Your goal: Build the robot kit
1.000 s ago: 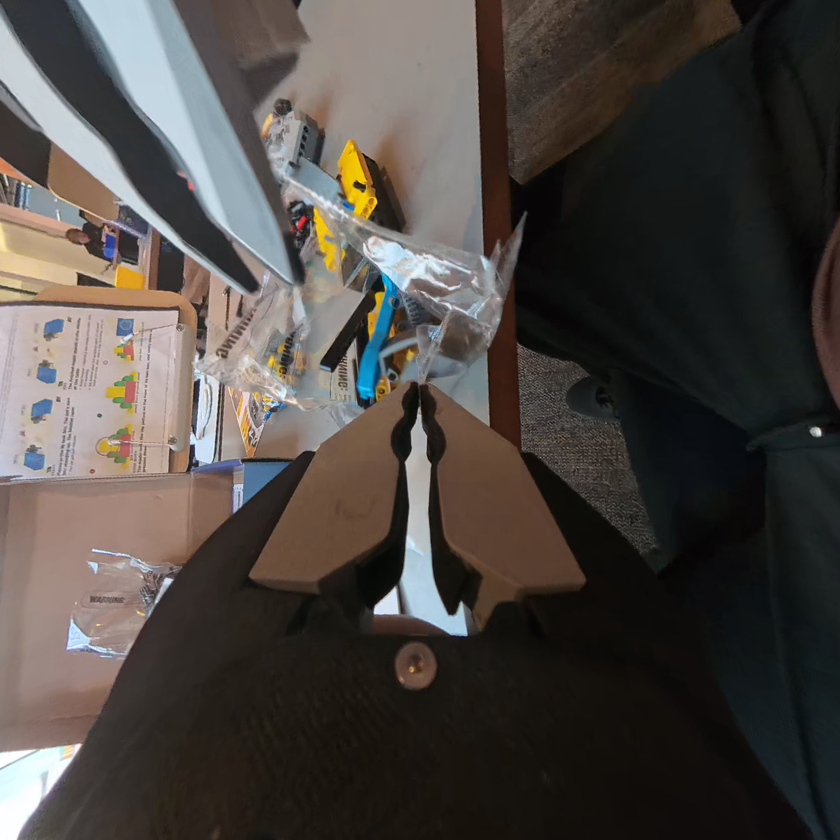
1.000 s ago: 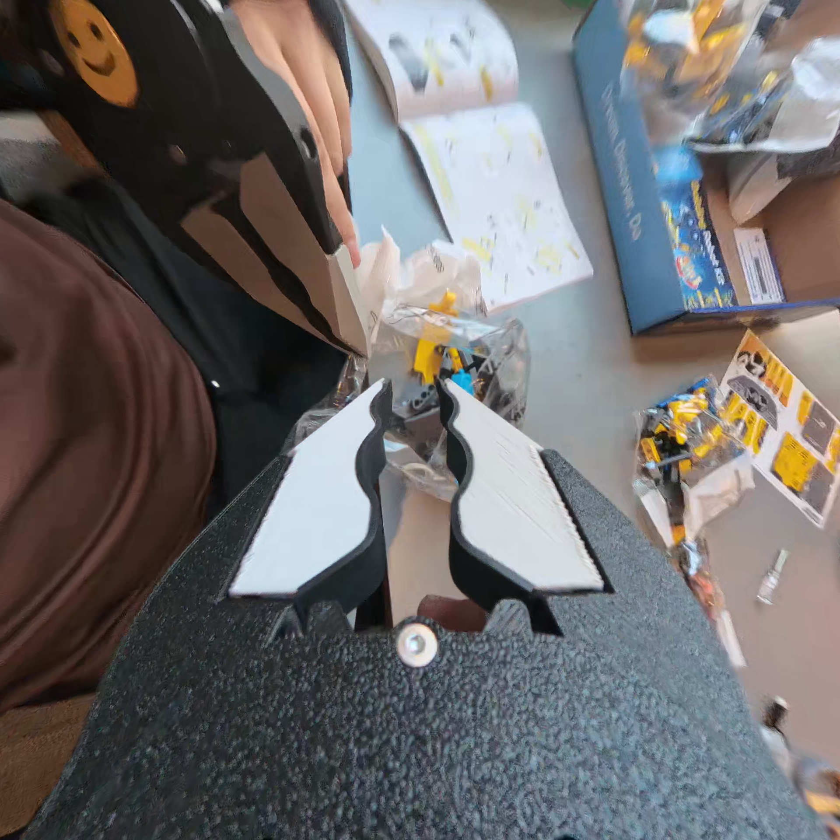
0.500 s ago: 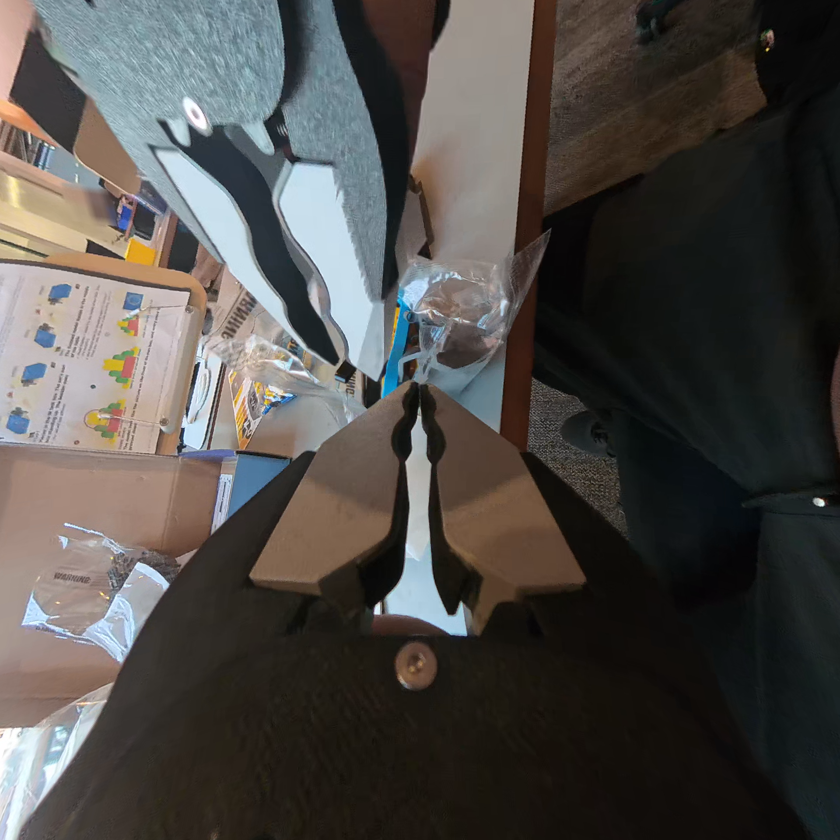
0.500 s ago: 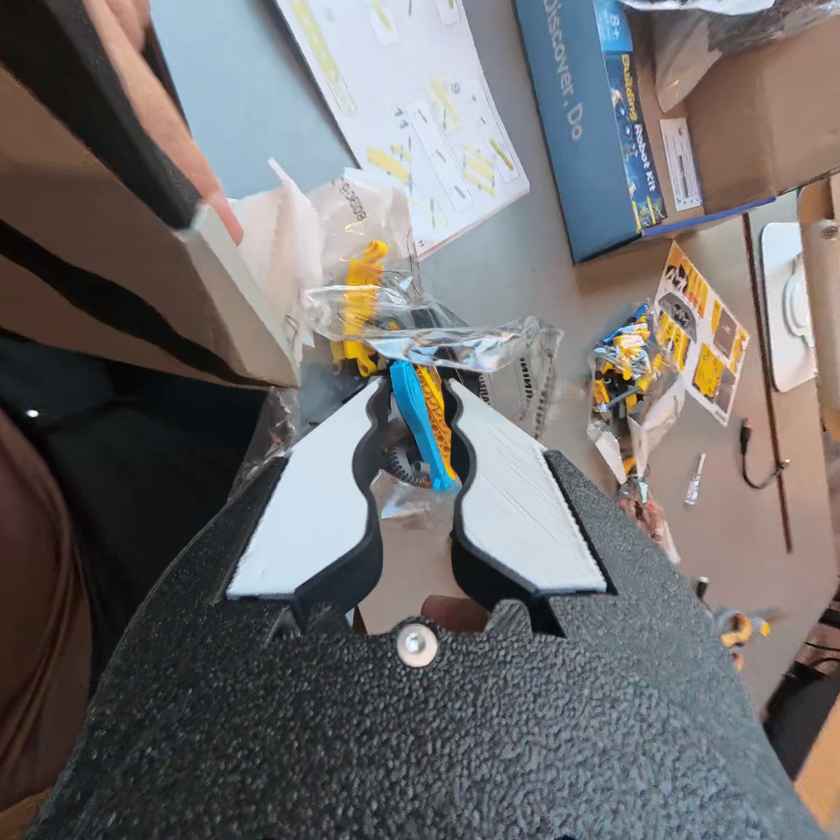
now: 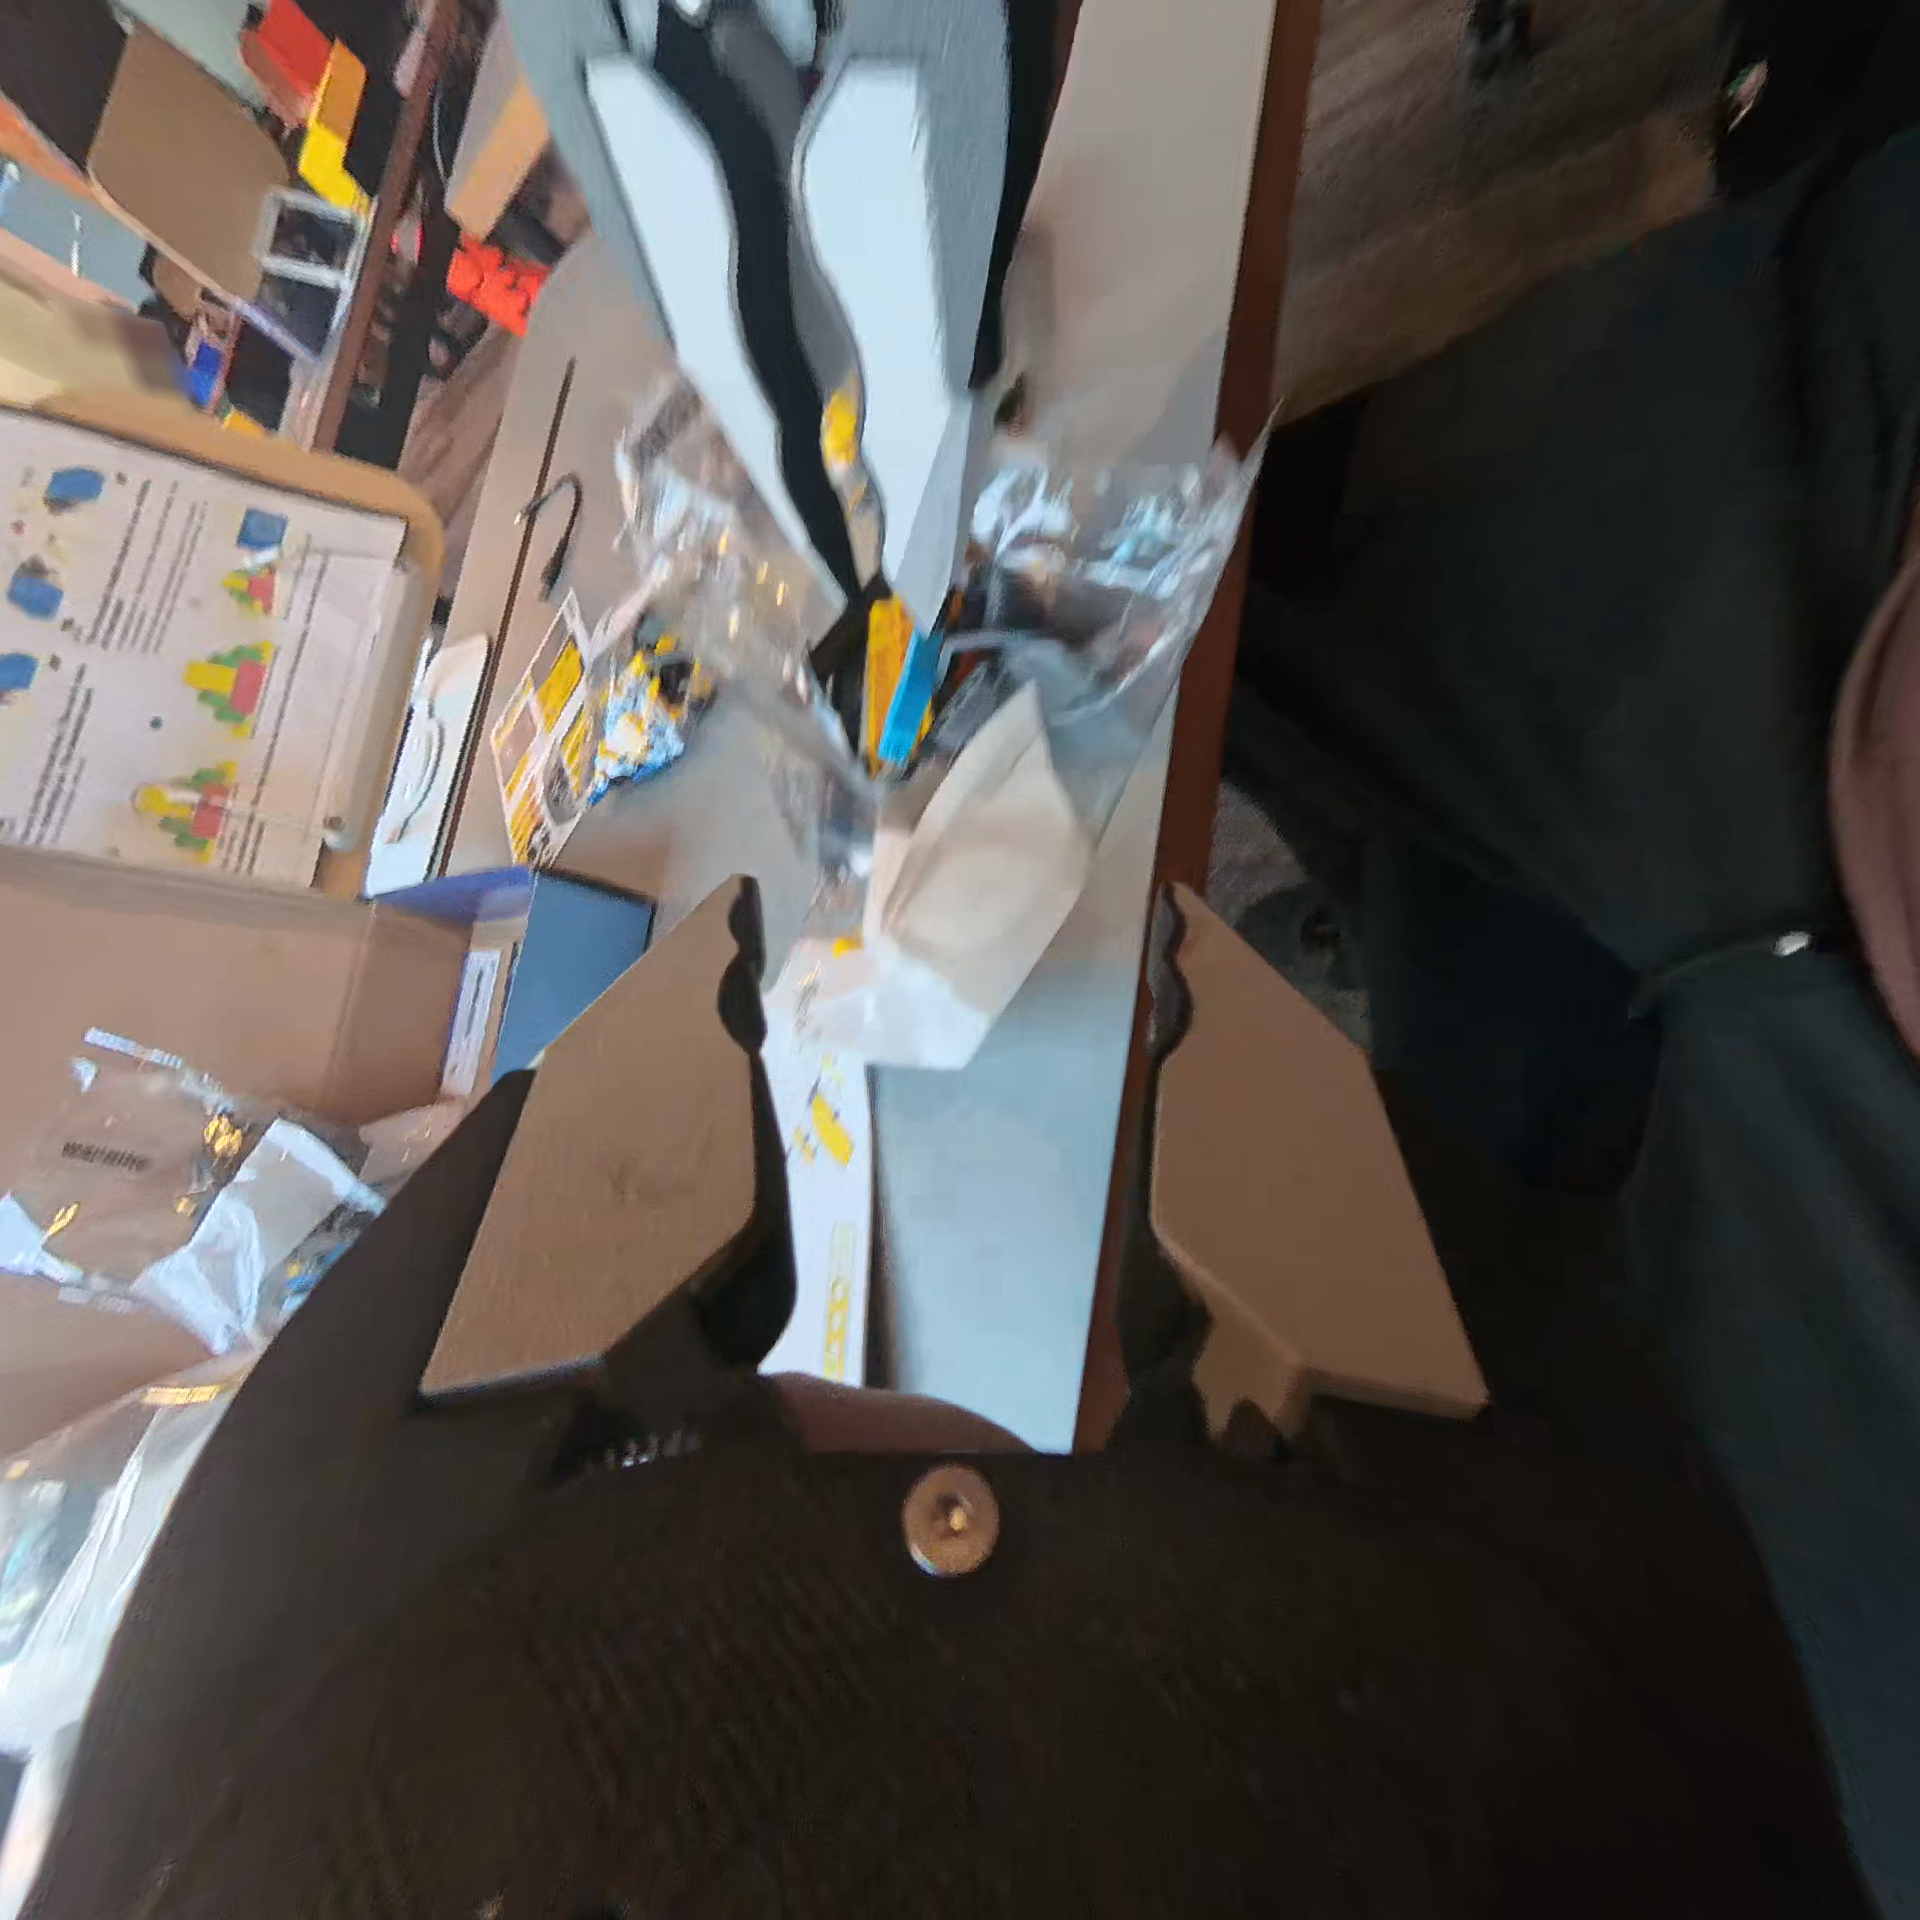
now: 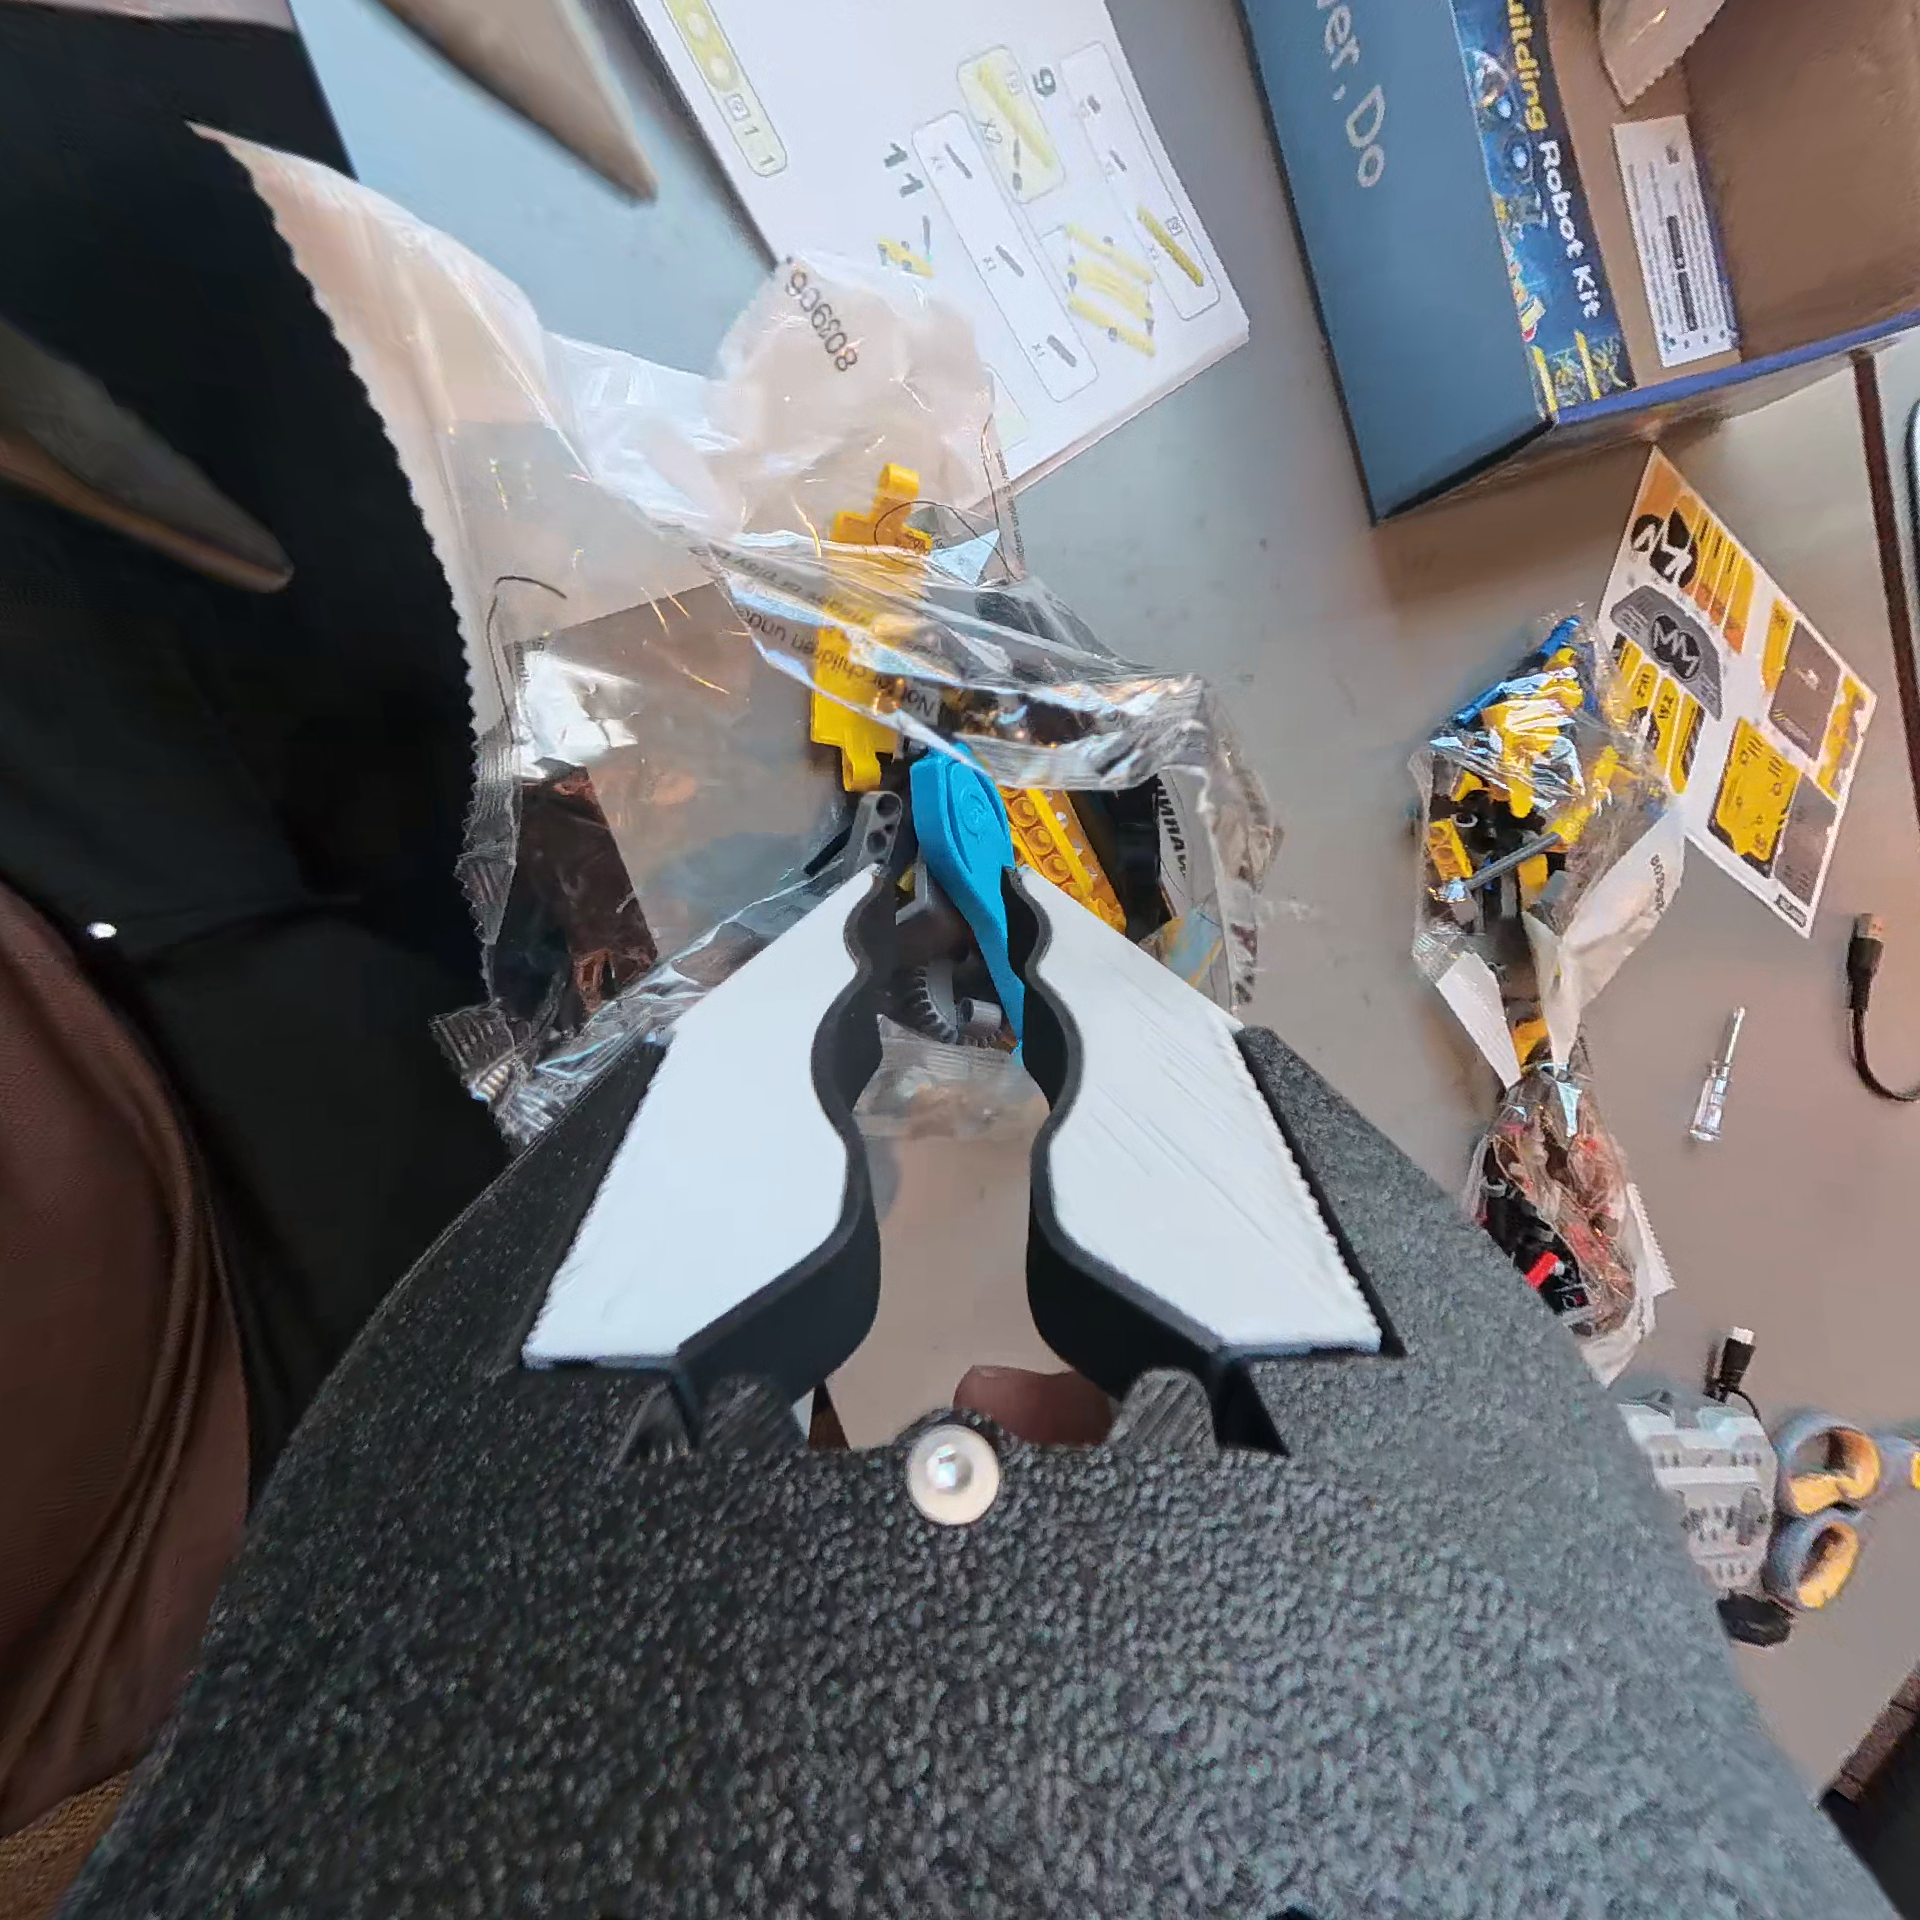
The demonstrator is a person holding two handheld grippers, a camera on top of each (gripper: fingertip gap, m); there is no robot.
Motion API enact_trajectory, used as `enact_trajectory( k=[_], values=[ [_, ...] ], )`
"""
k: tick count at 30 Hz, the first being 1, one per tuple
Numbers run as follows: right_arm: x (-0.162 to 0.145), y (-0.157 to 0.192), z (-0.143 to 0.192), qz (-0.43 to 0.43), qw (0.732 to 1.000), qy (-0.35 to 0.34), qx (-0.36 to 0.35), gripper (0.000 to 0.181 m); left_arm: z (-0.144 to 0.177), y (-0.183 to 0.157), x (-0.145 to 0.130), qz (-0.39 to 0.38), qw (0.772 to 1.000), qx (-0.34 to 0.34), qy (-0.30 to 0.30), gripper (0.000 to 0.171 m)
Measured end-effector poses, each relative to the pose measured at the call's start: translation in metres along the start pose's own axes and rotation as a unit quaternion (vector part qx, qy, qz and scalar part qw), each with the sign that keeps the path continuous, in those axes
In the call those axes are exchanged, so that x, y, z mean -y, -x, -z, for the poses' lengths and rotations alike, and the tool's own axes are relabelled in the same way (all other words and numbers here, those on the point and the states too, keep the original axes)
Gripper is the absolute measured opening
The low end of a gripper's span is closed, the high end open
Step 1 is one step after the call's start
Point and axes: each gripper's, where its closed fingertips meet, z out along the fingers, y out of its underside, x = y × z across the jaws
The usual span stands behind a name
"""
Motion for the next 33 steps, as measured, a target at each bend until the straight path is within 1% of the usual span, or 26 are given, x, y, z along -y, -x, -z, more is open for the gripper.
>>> enact_trajectory(
  k=[2,3,4,6,7,8,9,12,14,17,18,19,21,22,24,27,31,33],
  values=[
    [0.006,0.005,0.003,-0.006,1.000,-0.015,0.017,0.020,-0.005,0.008,-0.022,-0.006,0.999,0.015,0.038,0.077],
    [0.011,0.010,0.005,-0.010,0.999,-0.028,0.029,0.020,-0.009,0.011,-0.030,-0.005,0.999,0.019,0.049,0.077],
    [0.016,0.016,0.007,-0.013,0.998,-0.040,0.043,0.020,-0.015,0.010,-0.036,-0.002,0.998,0.017,0.054,0.071],
    [0.026,0.028,0.011,-0.018,0.996,-0.061,0.069,0.018,-0.026,0.005,-0.043,-0.003,0.998,0.004,0.060,0.052],
    [0.030,0.031,0.012,-0.023,0.995,-0.067,0.073,0.018,-0.031,0.003,-0.047,-0.010,0.998,0.002,0.066,0.051],
    [0.031,0.030,0.012,-0.032,0.995,-0.069,0.069,0.019,-0.036,0.002,-0.050,-0.016,0.997,0.004,0.073,0.045],
    [0.032,0.028,0.013,-0.043,0.995,-0.071,0.064,0.022,-0.039,0.004,-0.053,-0.019,0.997,0.011,0.079,0.033],
    [0.038,0.032,0.021,-0.053,0.992,-0.083,0.078,0.023,-0.043,0.000,-0.051,-0.002,0.997,0.008,0.077,0.018],
    [0.045,0.041,0.029,-0.042,0.991,-0.090,0.088,0.025,-0.043,-0.002,-0.042,0.012,0.998,0.003,0.057,0.018],
    [0.046,0.047,0.028,-0.019,0.994,-0.077,0.079,0.024,-0.041,-0.004,-0.031,0.054,0.998,-0.012,0.024,0.030],
    [0.043,0.043,0.022,-0.016,0.996,-0.065,0.065,0.023,-0.040,-0.002,-0.030,0.064,0.998,-0.013,0.019,0.028],
    [0.038,0.036,0.015,-0.014,0.998,-0.051,0.045,0.022,-0.040,-0.001,-0.032,0.068,0.997,-0.013,0.017,0.021],
    [0.027,0.021,0.000,0.006,1.000,-0.027,-0.001,0.022,-0.040,0.000,-0.037,0.070,0.997,-0.011,0.023,0.017],
    [0.023,0.020,-0.006,0.021,1.000,-0.019,-0.007,0.020,-0.040,0.000,-0.039,0.072,0.997,-0.010,0.023,0.016],
    [0.019,0.025,-0.016,0.033,0.999,-0.004,0.003,0.020,-0.039,-0.002,-0.035,0.077,0.997,-0.010,0.011,0.017],
    [0.015,0.020,-0.029,0.063,0.998,0.018,-0.019,0.020,-0.040,-0.003,-0.026,0.069,0.998,-0.007,-0.005,0.014],
    [0.016,0.015,-0.036,0.103,0.993,0.033,-0.041,0.019,-0.041,0.001,-0.019,0.074,0.997,-0.001,-0.023,0.010],
    [0.016,0.020,-0.040,0.113,0.993,0.033,-0.025,0.018,-0.039,0.002,-0.015,0.086,0.996,-0.006,-0.037,0.008]
  ],
)
